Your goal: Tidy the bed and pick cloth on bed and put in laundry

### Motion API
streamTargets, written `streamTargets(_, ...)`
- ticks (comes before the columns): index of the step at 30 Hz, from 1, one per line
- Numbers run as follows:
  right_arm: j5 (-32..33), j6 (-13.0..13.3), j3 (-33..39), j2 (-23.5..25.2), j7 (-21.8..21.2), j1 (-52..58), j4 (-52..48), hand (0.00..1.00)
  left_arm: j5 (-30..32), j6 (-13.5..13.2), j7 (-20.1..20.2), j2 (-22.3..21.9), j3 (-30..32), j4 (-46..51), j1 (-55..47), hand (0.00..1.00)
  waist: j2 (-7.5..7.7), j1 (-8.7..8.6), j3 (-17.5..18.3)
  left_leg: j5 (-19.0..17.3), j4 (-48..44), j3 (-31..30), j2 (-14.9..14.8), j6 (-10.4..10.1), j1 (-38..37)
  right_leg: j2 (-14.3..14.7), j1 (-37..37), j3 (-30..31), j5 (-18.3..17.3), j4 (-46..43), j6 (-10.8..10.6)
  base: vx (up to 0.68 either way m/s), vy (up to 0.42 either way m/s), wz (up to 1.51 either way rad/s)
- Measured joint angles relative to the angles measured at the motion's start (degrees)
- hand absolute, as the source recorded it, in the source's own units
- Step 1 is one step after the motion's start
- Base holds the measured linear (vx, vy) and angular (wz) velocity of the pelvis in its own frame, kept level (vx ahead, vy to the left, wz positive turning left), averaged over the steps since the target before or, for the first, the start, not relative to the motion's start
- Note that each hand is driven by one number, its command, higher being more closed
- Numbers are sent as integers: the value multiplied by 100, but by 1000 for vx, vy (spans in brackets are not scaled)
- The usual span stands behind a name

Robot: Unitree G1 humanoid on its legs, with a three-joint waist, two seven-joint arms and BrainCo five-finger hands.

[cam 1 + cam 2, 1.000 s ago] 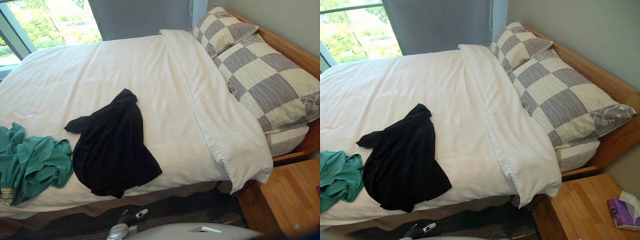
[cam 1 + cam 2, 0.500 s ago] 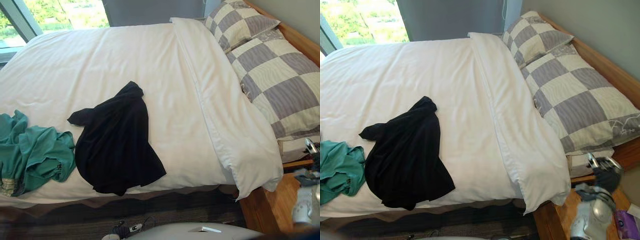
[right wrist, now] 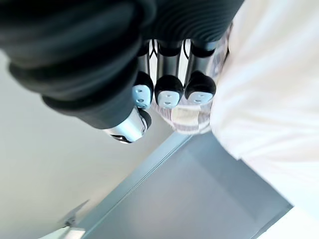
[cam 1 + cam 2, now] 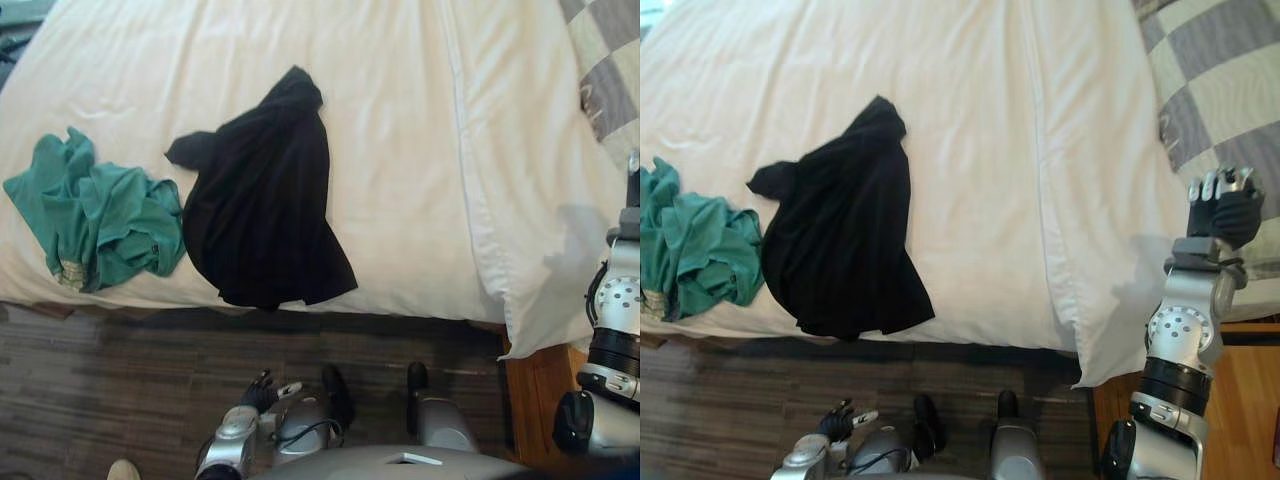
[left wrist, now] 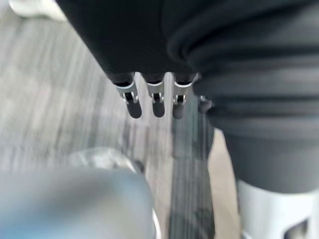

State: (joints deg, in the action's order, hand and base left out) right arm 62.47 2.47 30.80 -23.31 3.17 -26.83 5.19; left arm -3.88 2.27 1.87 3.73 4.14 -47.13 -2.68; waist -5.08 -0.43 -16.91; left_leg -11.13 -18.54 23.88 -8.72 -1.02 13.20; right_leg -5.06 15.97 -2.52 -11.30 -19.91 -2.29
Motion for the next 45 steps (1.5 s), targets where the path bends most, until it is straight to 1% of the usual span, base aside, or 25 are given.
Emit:
streamTargets(2,77,4,-2,-1,24,-62,-72,100,-20,-80,26,-26,-3,52,132,0,1,2,-123,-99,-300,-70,-55,9,310,-7,304,-4,-115,-305,11,-70,-8,10)
streamTargets(3,156,8,-31,-1,43,-90,-192,100,-144,-151,23,-16,0,90,308,0,7,11,-300,-153,-548,-104,-114,21,591,-8,583,-17,-188,-564,31,-68,-28,11)
streamTargets(4,165,16,-50,-1,46,-125,-216,100,-179,-179,21,-10,2,98,394,0,7,15,-377,-175,-660,-119,-139,28,717,-10,715,-29,-218,-669,44,-64,-35,13)
streamTargets(7,378,120,-169,2,141,-336,-210,100,-272,-291,-12,-7,2,106,861,0,-5,12,-653,-293,-1221,-284,-279,59,1500,-4,1415,-131,-350,-1172,103,-87,-53,18)
streamTargets(9,442,195,-229,99,153,-459,-185,100,-425,-294,-123,-21,-2,119,1145,0,15,13,-814,-358,-1604,-408,-349,74,1957,-5,1843,-168,-434,-1546,120,-78,-41,18)
streamTargets(12,491,479,-277,437,106,-689,60,100,-609,-291,-446,-67,4,223,1515,0,32,7,-1095,-422,-2099,-479,-426,141,2529,-48,2434,-173,-522,-2097,143,-71,-15,9)
streamTargets(14,546,863,-275,576,-169,-830,52,100,-688,-252,-696,-109,34,256,1719,0,30,-21,-1129,-444,-2314,-508,-427,173,2895,-98,2803,-161,-596,-2327,160,-76,8,9)
streamTargets(15,552,946,-276,625,-261,-875,74,100,-700,-242,-755,-122,57,247,1771,0,32,-33,-1130,-454,-2365,-518,-440,181,2973,-96,2871,-161,-606,-2354,166,-90,17,2)
streamTargets(16,634,1046,-280,686,-404,-905,156,100,-801,-240,-856,-129,71,247,1826,0,80,-32,-1159,-483,-2391,-516,-446,179,2996,-93,2923,-143,-607,-2398,168,-83,12,-3)
streamTargets(18,781,1196,-281,790,-689,-905,353,100,-801,-221,-970,-204,162,232,1877,0,104,-27,-1159,-559,-2402,-490,-493,175,3003,-53,2935,-126,-611,-2401,174,-97,8,-12)
streamTargets(20,831,1342,-285,1036,-1068,-884,539,100,-807,-168,-1119,-277,331,180,1936,0,139,-44,-1141,-592,-2465,-409,-550,185,2977,-1,2940,-33,-600,-2390,176,-85,13,-23)
streamTargets(22,856,1419,-306,1196,-1322,-766,563,100,-876,-160,-1181,-304,379,176,1939,0,150,-75,-1135,-595,-2464,-347,-582,189,2946,28,2936,19,-547,-2345,170,-60,27,-24)
streamTargets(23,886,1429,-327,1291,-1468,-615,564,100,-912,-162,-1223,-313,393,167,1939,0,191,-70,-1114,-595,-2449,-285,-625,189,2917,77,2928,65,-486,-2281,172,-28,26,-30)
streamTargets(26,834,1432,-325,1548,-1751,-92,672,100,-1030,-127,-1219,-347,529,76,1930,0,268,-115,-1084,-594,-2337,-164,-644,188,2585,118,2638,141,-423,-2105,148,31,23,-22)
streamTargets(29,660,1399,-328,1821,-2010,524,1071,100,-1125,-132,-1155,-361,531,84,1809,0,429,-181,-980,-601,-2122,62,-645,176,2060,159,2205,269,-354,-1854,115,81,40,-27)
streamTargets(30,517,1340,-330,1875,-2045,808,1321,100,-1129,-135,-1103,-362,531,85,1775,0,477,-190,-923,-615,-2036,117,-653,153,1886,199,2045,324,-309,-1724,111,68,41,-33)
streamTargets(32,354,1232,-321,1962,-2036,1319,1794,100,-1135,-134,-1049,-380,531,87,1728,0,512,-200,-792,-630,-1940,212,-669,142,1708,223,1885,346,-272,-1581,92,58,36,-22)
streamTargets(34,357,1123,-326,2136,-2067,1843,2128,100,-1135,-130,-1039,-400,566,86,1674,0,508,-209,-775,-673,-1866,308,-669,134,1445,241,1676,404,-263,-1490,76,68,28,-25)
streamTargets(35,356,1072,-325,2234,-2118,2135,2176,0,-1133,-129,-1020,-407,616,88,1615,0,505,-212,-767,-708,-1827,384,-670,126,1277,255,1544,464,-263,-1450,73,77,36,-29)
streamTargets(37,310,1034,-319,2283,-2237,2573,2175,0,-1126,-99,-939,-428,729,86,1438,0,467,-303,-616,-749,-1755,450,-668,120,1057,265,1334,496,-257,-1343,61,93,39,-21)
streamTargets(38,-13,1033,-281,2278,-2243,2951,2174,0,-1121,-5,-933,-425,765,66,1243,0,478,-331,-376,-760,-1610,517,-643,107,799,266,1091,514,-247,-1185,42,125,31,-13)
streamTargets(39,-227,1031,-255,2278,-2233,3143,2196,0,-1124,22,-924,-433,770,2,1129,0,481,-328,-201,-759,-1469,545,-607,105,599,252,889,506,-243,-1051,34,116,24,-7)
streamTargets(41,-650,1024,-216,2281,-2167,3331,2444,0,-1121,136,-864,-445,846,-117,933,0,489,-323,95,-741,-1215,562,-509,86,288,200,547,465,-239,-827,18,111,32,10)
streamTargets(42,-1004,1024,-192,2297,-2101,3451,2689,0,-1111,213,-796,-458,964,-198,764,0,495,-318,331,-700,-998,577,-434,68,75,156,304,422,-224,-631,-8,128,39,16)
streamTargets(45,-1686,1023,-87,2459,-1959,3728,3256,0,-945,394,-633,-456,1193,-410,451,0,503,-301,796,-519,-419,559,-195,-6,-410,11,-255,279,-152,-155,-99,179,51,25)
